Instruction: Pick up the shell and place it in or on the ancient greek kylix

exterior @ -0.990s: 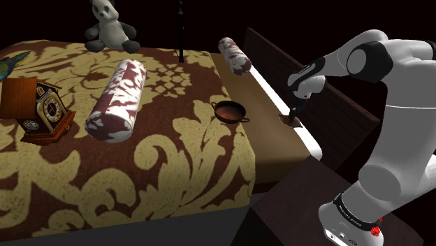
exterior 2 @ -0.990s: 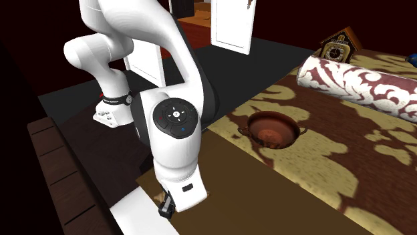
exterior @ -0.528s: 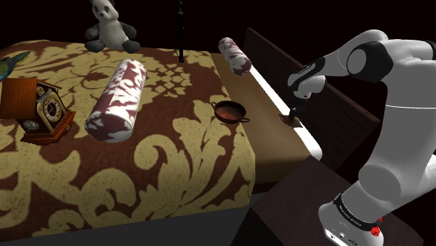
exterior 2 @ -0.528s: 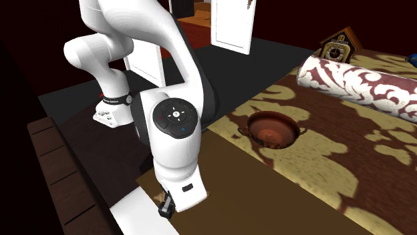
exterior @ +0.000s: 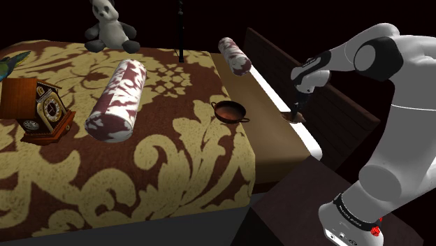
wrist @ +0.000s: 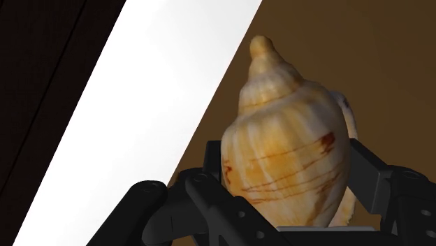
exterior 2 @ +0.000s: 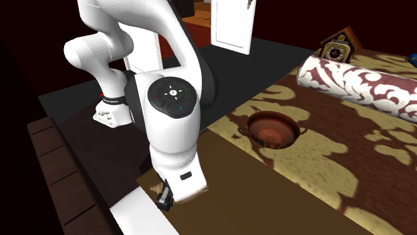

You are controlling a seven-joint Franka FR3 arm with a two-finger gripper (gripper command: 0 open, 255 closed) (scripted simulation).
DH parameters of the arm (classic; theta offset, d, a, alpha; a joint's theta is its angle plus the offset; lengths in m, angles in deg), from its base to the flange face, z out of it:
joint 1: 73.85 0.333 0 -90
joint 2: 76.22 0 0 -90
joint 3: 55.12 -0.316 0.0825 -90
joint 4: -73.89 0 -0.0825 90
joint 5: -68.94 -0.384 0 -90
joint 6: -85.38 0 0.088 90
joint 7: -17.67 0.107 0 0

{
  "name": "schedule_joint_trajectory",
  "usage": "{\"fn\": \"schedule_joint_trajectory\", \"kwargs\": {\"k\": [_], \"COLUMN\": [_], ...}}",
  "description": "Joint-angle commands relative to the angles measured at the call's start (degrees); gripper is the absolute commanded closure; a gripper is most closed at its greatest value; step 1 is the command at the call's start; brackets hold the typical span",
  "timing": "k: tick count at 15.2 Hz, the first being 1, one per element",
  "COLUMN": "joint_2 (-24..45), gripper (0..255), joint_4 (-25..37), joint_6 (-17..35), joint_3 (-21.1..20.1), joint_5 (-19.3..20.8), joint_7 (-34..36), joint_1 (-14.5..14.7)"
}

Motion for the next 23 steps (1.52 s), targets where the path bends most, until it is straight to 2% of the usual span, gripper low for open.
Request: {"fn": "schedule_joint_trajectory", "kwargs": {"k": [1,23], "joint_2": [-0.9,-9.7], "gripper": [255,255], "joint_4": [0.4,6.2], "joint_6": [-1.2,-15.2], "joint_3": [0.2,1.7], "joint_5": [0.4,3.9], "joint_7": [0.3,2.4], "joint_1": [0.2,1.2]}}
